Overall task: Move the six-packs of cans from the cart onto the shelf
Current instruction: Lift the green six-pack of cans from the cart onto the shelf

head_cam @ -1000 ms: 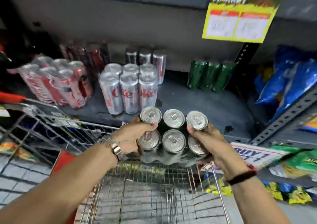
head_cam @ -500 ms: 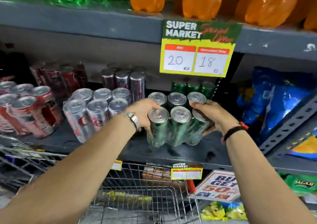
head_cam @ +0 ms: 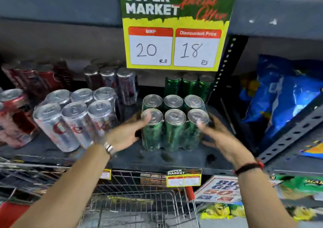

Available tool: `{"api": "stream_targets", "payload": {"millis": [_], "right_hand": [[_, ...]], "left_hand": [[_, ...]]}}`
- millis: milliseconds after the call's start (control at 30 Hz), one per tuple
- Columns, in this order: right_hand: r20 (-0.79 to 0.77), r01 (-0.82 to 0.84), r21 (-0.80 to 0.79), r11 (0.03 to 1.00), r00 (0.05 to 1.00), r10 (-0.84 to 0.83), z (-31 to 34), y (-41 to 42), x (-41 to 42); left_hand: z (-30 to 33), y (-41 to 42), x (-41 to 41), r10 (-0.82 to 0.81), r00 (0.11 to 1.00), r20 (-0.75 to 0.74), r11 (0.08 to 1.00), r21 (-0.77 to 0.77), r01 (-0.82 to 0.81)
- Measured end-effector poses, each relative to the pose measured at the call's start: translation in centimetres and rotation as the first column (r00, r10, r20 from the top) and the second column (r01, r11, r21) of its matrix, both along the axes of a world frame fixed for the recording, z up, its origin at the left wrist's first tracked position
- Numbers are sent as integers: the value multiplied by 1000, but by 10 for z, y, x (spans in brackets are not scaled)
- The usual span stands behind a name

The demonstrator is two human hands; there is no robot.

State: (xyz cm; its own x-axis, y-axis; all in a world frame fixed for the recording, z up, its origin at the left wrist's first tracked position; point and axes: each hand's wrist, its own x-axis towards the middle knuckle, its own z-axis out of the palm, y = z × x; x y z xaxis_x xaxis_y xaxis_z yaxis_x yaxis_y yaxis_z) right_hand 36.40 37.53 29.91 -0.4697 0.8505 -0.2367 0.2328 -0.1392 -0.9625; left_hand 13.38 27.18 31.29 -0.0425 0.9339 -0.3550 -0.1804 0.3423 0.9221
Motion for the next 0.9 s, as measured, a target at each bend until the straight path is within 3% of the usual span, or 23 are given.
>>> {"api": "stream_targets", "payload": {"millis": [67, 100, 167, 233, 400, 733, 900], "right_hand": [[82, -92, 111, 990, 993, 83, -21, -10, 6], [142, -124, 131, 984, 984, 105, -30, -16, 3], [225, -90, 193, 977, 973, 45, -46, -23, -7], [261, 33, 286, 958, 959, -111, -59, -27, -16], [251, 118, 435, 893, 936, -247, -71, -30, -16], [198, 236, 487, 841, 908, -369, -80, -33, 35], [208, 218, 431, 876, 920, -332, -84, -34, 36]], "left_hand": [[-22, -14, 9, 10, 985, -172, 998, 69, 2], [-33, -16, 16, 16, 945, -326, 999, 54, 2], [-53, -18, 30, 110, 752, -650, 994, 73, -82], [-60, -16, 39, 205, 588, -782, 975, 113, -190], [-63, -9, 47, 319, 511, -798, 936, 181, -301], [-75, -1, 68, 243, 566, -788, 968, 235, -87], [-84, 3, 65, 188, 559, -808, 979, 202, -38]]}}
